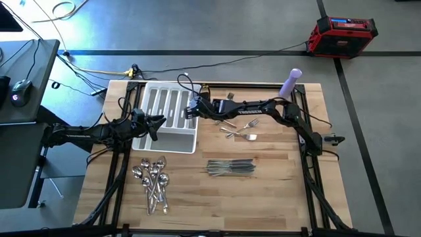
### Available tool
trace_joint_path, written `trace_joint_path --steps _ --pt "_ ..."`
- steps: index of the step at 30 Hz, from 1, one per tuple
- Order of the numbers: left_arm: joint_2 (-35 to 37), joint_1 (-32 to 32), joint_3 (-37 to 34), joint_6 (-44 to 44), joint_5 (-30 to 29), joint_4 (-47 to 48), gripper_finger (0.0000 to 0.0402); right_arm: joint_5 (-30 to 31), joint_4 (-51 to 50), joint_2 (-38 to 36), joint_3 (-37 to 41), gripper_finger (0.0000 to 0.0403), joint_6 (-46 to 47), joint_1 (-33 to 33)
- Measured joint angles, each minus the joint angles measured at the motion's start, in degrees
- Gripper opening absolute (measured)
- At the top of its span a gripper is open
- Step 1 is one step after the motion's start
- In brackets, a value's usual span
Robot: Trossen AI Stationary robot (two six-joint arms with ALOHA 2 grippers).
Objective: Sort silverware
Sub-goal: Put the fork in the silverware tray
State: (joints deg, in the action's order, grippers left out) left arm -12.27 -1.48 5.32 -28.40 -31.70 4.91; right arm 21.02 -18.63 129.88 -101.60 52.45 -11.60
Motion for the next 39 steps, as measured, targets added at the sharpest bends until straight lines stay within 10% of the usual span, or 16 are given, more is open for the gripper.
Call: trace_joint_path --steps 12,22,30,39 --pt "0.00 0.00 0.00 -0.04 0.03 0.12 0.0097 -3.55 -3.28 -4.90 0.00 0.0161 -14.87 -1.24" --pt "0.00 0.00 0.02 -0.04 0.02 1.01 0.0097 -7.65 -36.09 -14.18 1.00 0.0161 -14.97 -4.78" --pt "0.00 0.00 0.02 -0.17 0.02 1.23 0.0097 -19.60 -26.00 -14.03 13.73 0.0161 -28.19 -4.72" --pt "0.00 0.00 0.02 -0.51 0.00 1.33 0.0097 -20.00 -15.86 -13.25 20.52 0.0160 -33.33 -4.77"
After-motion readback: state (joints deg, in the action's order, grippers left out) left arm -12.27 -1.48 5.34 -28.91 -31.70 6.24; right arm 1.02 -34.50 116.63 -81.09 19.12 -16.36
